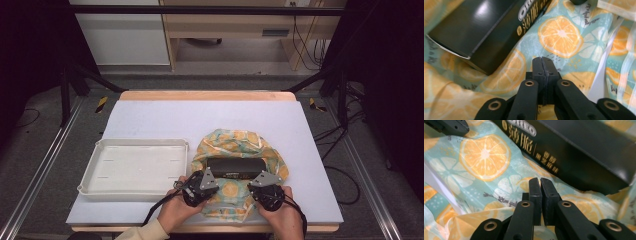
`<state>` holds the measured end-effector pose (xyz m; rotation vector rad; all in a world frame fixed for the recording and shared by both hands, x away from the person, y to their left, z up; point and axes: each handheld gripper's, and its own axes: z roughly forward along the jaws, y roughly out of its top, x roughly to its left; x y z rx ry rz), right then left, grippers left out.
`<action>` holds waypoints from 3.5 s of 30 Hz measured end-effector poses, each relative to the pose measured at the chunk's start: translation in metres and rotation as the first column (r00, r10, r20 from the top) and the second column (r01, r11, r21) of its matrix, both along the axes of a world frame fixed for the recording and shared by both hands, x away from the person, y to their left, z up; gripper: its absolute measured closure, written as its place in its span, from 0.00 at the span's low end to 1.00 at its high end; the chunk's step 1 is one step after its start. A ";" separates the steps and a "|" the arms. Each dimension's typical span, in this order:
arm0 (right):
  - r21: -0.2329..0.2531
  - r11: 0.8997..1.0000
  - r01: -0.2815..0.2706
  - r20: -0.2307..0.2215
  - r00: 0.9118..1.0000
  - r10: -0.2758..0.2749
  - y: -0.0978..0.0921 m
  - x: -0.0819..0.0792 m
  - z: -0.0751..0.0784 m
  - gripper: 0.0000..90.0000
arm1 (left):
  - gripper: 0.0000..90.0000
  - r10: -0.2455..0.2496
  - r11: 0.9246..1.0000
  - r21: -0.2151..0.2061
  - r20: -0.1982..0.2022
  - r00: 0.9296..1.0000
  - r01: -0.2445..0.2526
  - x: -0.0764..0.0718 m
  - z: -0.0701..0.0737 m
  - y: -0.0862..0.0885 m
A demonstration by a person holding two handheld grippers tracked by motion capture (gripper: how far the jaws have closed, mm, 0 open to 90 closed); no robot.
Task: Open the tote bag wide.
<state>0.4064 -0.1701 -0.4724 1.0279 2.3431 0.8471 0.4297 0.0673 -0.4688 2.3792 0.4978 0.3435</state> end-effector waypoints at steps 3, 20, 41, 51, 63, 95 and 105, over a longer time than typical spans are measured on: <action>0.001 1.000 -0.001 -0.016 1.000 0.001 0.000 0.001 -0.002 0.98 | 1.00 0.000 1.000 0.011 -0.008 1.000 0.000 0.000 -0.001 -0.001; 0.126 0.991 0.044 0.127 0.990 -0.061 -0.035 -0.005 0.021 0.99 | 1.00 0.000 1.000 0.029 -0.014 1.000 0.001 0.001 -0.002 0.000; 0.117 0.973 0.199 0.011 0.979 -0.202 -0.061 0.025 -0.001 1.00 | 1.00 -0.002 1.000 0.031 -0.012 1.000 0.003 0.000 -0.002 -0.001; 0.192 0.971 0.140 0.274 0.943 -0.190 -0.055 0.033 0.050 1.00 | 1.00 -0.002 1.000 0.030 -0.010 1.000 0.002 0.000 -0.002 -0.001; 0.157 0.979 0.129 0.097 0.985 -0.146 -0.057 0.095 0.014 1.00 | 1.00 -0.008 0.999 0.031 -0.016 1.000 0.009 0.001 -0.002 0.000; 0.251 0.959 0.131 0.243 0.950 -0.193 -0.057 0.022 0.045 1.00 | 1.00 0.006 0.988 -0.154 0.025 1.000 -0.002 0.000 0.054 0.024; 0.142 0.990 -0.017 0.160 0.987 -0.006 -0.020 -0.004 0.025 1.00 | 1.00 0.021 0.988 -0.152 0.052 0.998 -0.013 0.048 0.087 0.021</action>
